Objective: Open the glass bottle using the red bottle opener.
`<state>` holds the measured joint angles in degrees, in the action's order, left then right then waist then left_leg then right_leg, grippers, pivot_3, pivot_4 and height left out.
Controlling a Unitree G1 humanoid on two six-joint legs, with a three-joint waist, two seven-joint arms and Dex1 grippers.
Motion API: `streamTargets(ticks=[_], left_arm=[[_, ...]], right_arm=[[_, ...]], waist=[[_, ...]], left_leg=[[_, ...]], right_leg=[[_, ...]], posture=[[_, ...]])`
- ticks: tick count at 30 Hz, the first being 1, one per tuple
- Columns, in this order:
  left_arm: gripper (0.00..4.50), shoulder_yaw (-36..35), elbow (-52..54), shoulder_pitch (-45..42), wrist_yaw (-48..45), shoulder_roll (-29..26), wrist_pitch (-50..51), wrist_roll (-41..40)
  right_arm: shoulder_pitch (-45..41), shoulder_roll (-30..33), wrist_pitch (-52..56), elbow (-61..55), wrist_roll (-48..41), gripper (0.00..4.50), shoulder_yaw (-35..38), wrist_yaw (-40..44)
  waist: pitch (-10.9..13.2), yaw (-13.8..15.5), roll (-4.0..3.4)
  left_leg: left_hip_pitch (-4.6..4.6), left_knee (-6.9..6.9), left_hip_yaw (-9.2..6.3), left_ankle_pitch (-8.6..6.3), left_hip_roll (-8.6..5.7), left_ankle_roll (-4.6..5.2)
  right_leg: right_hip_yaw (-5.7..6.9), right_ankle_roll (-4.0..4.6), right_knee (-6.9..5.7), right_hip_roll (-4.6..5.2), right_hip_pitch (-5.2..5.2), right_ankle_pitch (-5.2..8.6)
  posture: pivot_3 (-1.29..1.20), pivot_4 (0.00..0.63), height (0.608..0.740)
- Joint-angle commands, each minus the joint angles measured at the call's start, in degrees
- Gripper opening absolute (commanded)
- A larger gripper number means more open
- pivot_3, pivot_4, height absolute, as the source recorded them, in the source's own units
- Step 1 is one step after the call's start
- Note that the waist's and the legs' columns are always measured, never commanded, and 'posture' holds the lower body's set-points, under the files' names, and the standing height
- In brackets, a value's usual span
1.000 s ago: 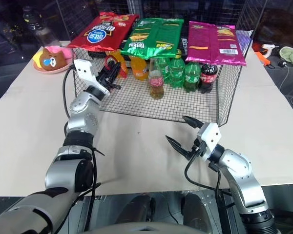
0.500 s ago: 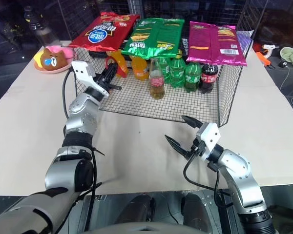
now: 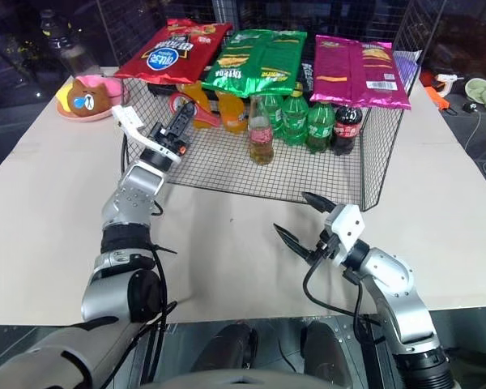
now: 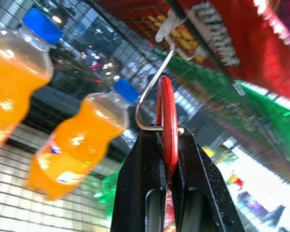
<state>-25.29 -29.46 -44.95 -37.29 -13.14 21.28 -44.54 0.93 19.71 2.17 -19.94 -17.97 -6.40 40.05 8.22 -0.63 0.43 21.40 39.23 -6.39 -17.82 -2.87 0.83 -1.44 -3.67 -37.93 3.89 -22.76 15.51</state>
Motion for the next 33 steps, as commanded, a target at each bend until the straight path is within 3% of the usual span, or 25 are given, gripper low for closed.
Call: streamTargets(ticks=[1, 8, 33], left_arm=[[0.03, -0.4, 4.96, -0.63, -0.45, 0.21, 1.92, -2.72], [0.03, -4.93, 6.18, -1.77, 2.35, 1.46, 4.74, -8.87], [0.03, -6.28, 12.17, 3.82, 6.42, 3.11, 5.74, -12.7]], right_arm=[[-0.56, -0.14, -1.3, -1.09, -0.04, 4.5, 0.06, -0.12], [-0.35, -0.04, -1.43, -0.85, 0.2, 4.5, 0.0, -0.21], [-0.75, 0.48, -2.27, 0.71, 0.85, 4.5, -0.08, 0.2]], waist=[[0.0, -0.01, 0.0], [0.01, -0.1, 0.01], [0.0, -0.14, 0.01]], left_leg=[[0.0, 0.0, 0.0, 0.0, -0.01, 0.0], [0.02, 0.01, -0.01, 0.0, 0.0, 0.0], [0.01, 0.02, 0.0, 0.0, 0.02, -0.01]], right_leg=[[0.0, 0.0, 0.0, 0.0, 0.0, 0.0], [0.01, 0.0, 0.0, 0.01, -0.01, 0.0], [-0.02, 0.0, -0.02, 0.0, -0.01, 0.0]], posture=[[0.0, 0.15, 0.74], [0.0, 0.15, 0.74], [0.0, 0.15, 0.74]])
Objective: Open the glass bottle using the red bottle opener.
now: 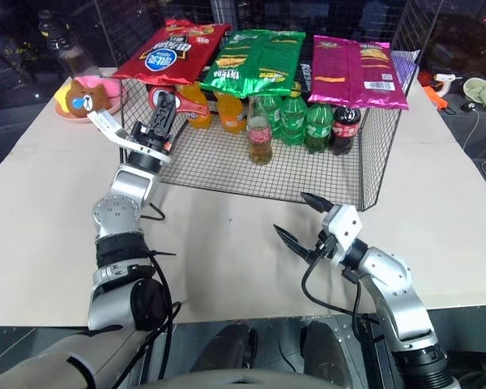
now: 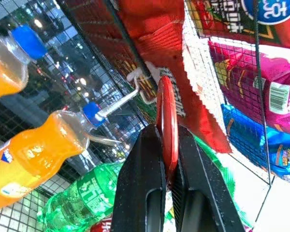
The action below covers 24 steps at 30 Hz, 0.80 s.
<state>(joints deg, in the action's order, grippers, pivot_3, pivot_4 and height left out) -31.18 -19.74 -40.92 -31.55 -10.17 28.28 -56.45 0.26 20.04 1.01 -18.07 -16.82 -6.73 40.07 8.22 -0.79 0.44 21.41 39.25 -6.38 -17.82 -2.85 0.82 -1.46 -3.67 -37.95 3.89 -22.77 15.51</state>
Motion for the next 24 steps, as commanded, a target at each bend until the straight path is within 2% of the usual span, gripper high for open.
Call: streamTargets(ticks=[1, 11, 17, 24], left_arm=[[0.03, -0.32, 2.5, -0.13, 0.95, 0.1, -1.6, -0.46], [0.03, 1.41, 7.39, 4.0, 1.01, 0.17, -0.31, -0.95], [0.03, 4.0, 15.82, 10.08, -1.41, -1.79, 4.24, -2.41], [0.03, 18.36, 24.68, 15.76, -10.53, -9.34, 9.23, 4.76]], right_arm=[[-0.08, 0.18, -1.09, -1.14, -0.31, 4.5, 0.25, 0.21], [0.14, 0.3, -1.02, -1.27, -0.28, 4.5, 0.43, 0.06], [-0.77, 1.03, -0.57, -1.12, -0.92, 4.5, 1.74, 0.07], [-3.34, 3.43, 8.42, -4.18, -5.85, 4.5, 1.45, 1.29]], waist=[[0.0, 0.04, 0.0], [0.0, 0.0, 0.0], [0.0, -0.01, 0.0], [0.0, 0.19, -0.02]], left_leg=[[0.0, 0.0, 0.0, 0.0, 0.0, 0.0], [0.0, 0.01, 0.0, 0.0, 0.0, 0.0], [0.0, 0.0, 0.01, 0.0, 0.01, 0.0], [-0.01, 0.0, 0.01, 0.0, 0.02, 0.0]], right_leg=[[0.0, 0.0, 0.0, 0.0, 0.0, 0.0], [-0.01, 0.0, 0.0, 0.0, 0.0, 0.0], [-0.02, 0.0, 0.0, 0.0, 0.0, 0.0], [-0.02, 0.0, -0.01, -0.01, 0.01, 0.0]], posture=[[0.0, 0.15, 0.74], [0.0, 0.15, 0.74], [0.0, 0.15, 0.74], [0.0, 0.15, 0.74]])
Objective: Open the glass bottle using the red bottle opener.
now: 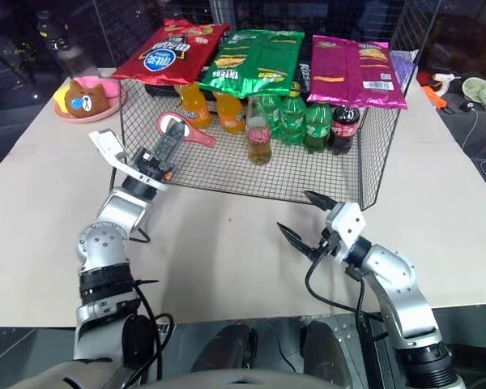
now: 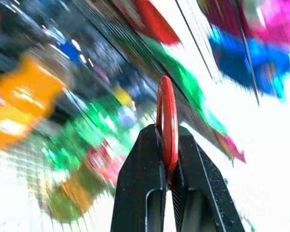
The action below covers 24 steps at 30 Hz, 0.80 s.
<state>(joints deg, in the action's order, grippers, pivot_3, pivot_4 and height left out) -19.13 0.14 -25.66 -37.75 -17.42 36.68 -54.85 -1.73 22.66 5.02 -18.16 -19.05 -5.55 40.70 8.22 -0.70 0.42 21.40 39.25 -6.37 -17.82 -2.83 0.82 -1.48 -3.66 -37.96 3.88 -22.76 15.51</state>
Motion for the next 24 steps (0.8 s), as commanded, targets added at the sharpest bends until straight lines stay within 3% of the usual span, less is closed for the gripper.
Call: streamTargets(ticks=[1, 8, 14, 24], left_arm=[[0.03, 8.85, 5.68, 0.63, -5.9, -2.8, 1.08, 4.38], [0.03, 20.02, 4.75, -2.11, -13.26, -2.74, 0.18, 9.98], [0.03, 22.19, 1.37, -4.77, -16.69, -0.71, -0.93, 12.45], [0.03, 22.41, 1.21, -5.15, -19.71, 0.11, 0.55, 12.86]], right_arm=[[-1.95, 1.05, 7.07, -5.15, -5.15, 4.5, 0.01, 0.74], [-5.97, 0.8, 22.95, -11.43, -16.01, 4.5, -0.64, -0.99], [-7.81, -0.01, 31.42, -13.85, -22.73, 4.5, -0.28, -3.13], [-7.95, -0.8, 33.63, -13.3, -21.67, 4.5, -0.44, -6.09]], waist=[[0.01, 0.11, -0.01], [0.03, -0.05, -0.04], [0.03, -0.08, -0.04], [0.03, -0.08, -0.04]], left_leg=[[0.0, 0.0, 0.0, 0.0, 0.0, 0.0], [0.0, -0.03, 0.0, 0.0, 0.04, 0.0], [0.0, -0.03, 0.0, 0.0, 0.01, 0.0], [0.0, -0.04, 0.0, 0.0, 0.02, 0.01]], right_leg=[[0.0, 0.0, 0.0, 0.0, 0.0, 0.0], [-0.01, 0.0, 0.0, -0.01, -0.01, 0.0], [-0.01, 0.0, 0.02, 0.0, 0.0, 0.0], [0.0, 0.0, 0.02, 0.0, -0.01, 0.0]], posture=[[0.0, 0.15, 0.74], [0.0, 0.15, 0.74], [0.0, 0.15, 0.74], [0.0, 0.15, 0.74]])
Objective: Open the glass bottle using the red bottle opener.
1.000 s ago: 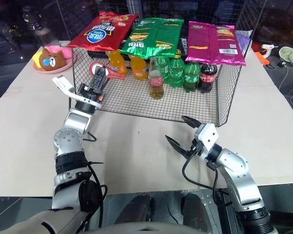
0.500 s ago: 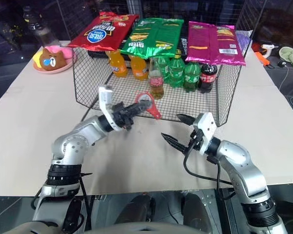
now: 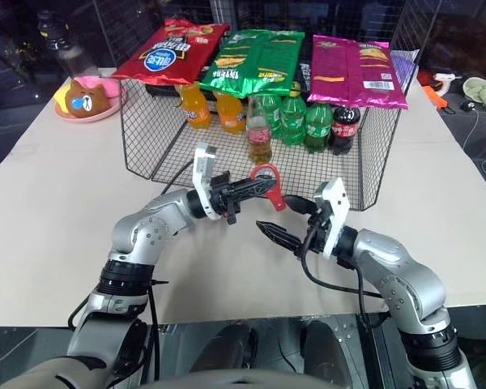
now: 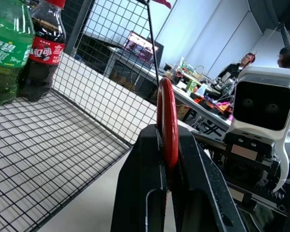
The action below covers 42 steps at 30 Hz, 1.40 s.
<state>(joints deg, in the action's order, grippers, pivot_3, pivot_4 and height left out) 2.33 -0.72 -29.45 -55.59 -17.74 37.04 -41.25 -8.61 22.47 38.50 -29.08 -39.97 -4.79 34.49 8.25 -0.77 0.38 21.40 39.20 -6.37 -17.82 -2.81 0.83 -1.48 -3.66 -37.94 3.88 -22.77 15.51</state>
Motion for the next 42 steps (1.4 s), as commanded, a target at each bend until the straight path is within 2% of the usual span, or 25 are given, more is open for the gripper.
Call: streamTargets(ticks=[1, 8, 12, 13, 17, 18, 19, 29, 39, 42], left_arm=[[0.03, 0.98, 2.1, -1.31, -2.28, 0.39, 0.49, -0.88], [0.03, 0.7, 2.11, -1.11, -3.38, 0.49, 0.98, -0.54], [0.0, 0.14, 1.74, -1.14, -3.01, 0.78, 0.46, -0.27], [0.0, 0.0, 1.66, -1.18, -2.97, 0.82, 0.44, -0.25], [0.0, -0.39, 1.32, -1.11, -2.97, 0.89, 0.27, -0.03], [0.0, -0.69, 1.13, -1.15, -2.84, 0.99, 0.22, -0.1], [0.0, -0.92, 0.95, -1.23, -2.74, 1.07, 0.17, -0.18], [0.0, -1.56, 0.88, -1.11, -2.04, 2.19, 0.22, -0.75], [0.0, -2.24, 1.63, -0.37, -1.62, 2.62, 0.45, -1.07], [0.0, -2.34, 1.84, -0.17, -1.44, 2.67, 0.51, -1.05]], right_arm=[[-1.27, -0.66, 0.15, -2.08, -0.62, 4.5, -1.21, 0.08], [-1.73, -0.33, -0.02, -0.48, -0.25, 4.5, -1.23, 0.79], [-1.87, -0.07, -0.12, 0.46, -0.21, 3.45, -1.01, 1.24], [-1.81, 0.02, -0.36, 0.73, 0.07, 2.79, -1.02, 1.37], [-1.83, -0.08, -0.89, 1.55, 0.5, 1.1, -0.62, 1.61], [-1.65, 0.28, -1.1, 1.62, 1.09, 0.41, -0.82, 1.91], [-1.38, 0.74, -1.27, 1.66, 1.71, 0.16, -1.1, 2.34], [-0.07, 3.59, -1.86, 1.51, 4.26, 0.12, -3.45, 4.16], [0.0, 4.91, 2.65, 1.32, 0.87, 0.12, -3.14, 4.27], [-0.39, 4.99, 4.15, 1.41, -0.84, 1.56, -2.56, 4.27]], waist=[[0.0, -0.01, 0.0], [0.0, -0.02, 0.0], [0.0, -0.01, 0.0], [0.0, -0.01, 0.0], [0.0, -0.01, 0.0], [0.0, -0.01, 0.0], [0.0, -0.01, -0.01], [0.0, 0.0, -0.01], [0.01, 0.01, -0.01], [0.0, 0.02, -0.01]], left_leg=[[0.0, 0.0, 0.0, 0.0, 0.0, 0.0], [0.0, 0.0, 0.0, 0.0, 0.01, 0.0], [0.0, 0.0, 0.0, 0.0, 0.01, 0.0], [0.0, 0.0, 0.0, 0.0, 0.01, 0.0], [0.0, 0.0, 0.0, 0.0, 0.01, 0.0], [0.0, 0.0, 0.0, 0.0, 0.01, 0.0], [0.0, 0.0, 0.0, 0.0, 0.01, 0.0], [0.0, 0.0, 0.0, 0.0, 0.01, 0.0], [0.0, 0.0, 0.0, 0.0, 0.01, 0.0], [0.0, 0.0, 0.0, 0.0, 0.01, 0.0]], right_leg=[[0.0, 0.0, 0.0, 0.0, 0.0, 0.0], [0.0, 0.0, 0.0, -0.01, 0.0, 0.0], [0.0, 0.0, 0.0, -0.01, 0.0, 0.0], [0.0, 0.0, 0.0, -0.01, 0.0, 0.0], [0.0, 0.0, 0.0, -0.01, 0.0, 0.0], [0.0, 0.0, 0.0, -0.01, 0.0, 0.0], [0.0, 0.0, 0.0, -0.02, 0.0, 0.0], [0.0, 0.0, 0.0, -0.02, 0.0, 0.0], [0.0, 0.0, 0.0, -0.01, 0.0, 0.0], [0.0, 0.0, 0.01, -0.01, 0.0, 0.0]], posture=[[0.0, 0.15, 0.74], [0.0, 0.15, 0.74], [0.0, 0.15, 0.74], [0.0, 0.15, 0.74], [0.0, 0.15, 0.74], [0.0, 0.15, 0.74], [0.0, 0.15, 0.74], [0.0, 0.15, 0.74], [0.0, 0.15, 0.74], [0.0, 0.15, 0.74]])
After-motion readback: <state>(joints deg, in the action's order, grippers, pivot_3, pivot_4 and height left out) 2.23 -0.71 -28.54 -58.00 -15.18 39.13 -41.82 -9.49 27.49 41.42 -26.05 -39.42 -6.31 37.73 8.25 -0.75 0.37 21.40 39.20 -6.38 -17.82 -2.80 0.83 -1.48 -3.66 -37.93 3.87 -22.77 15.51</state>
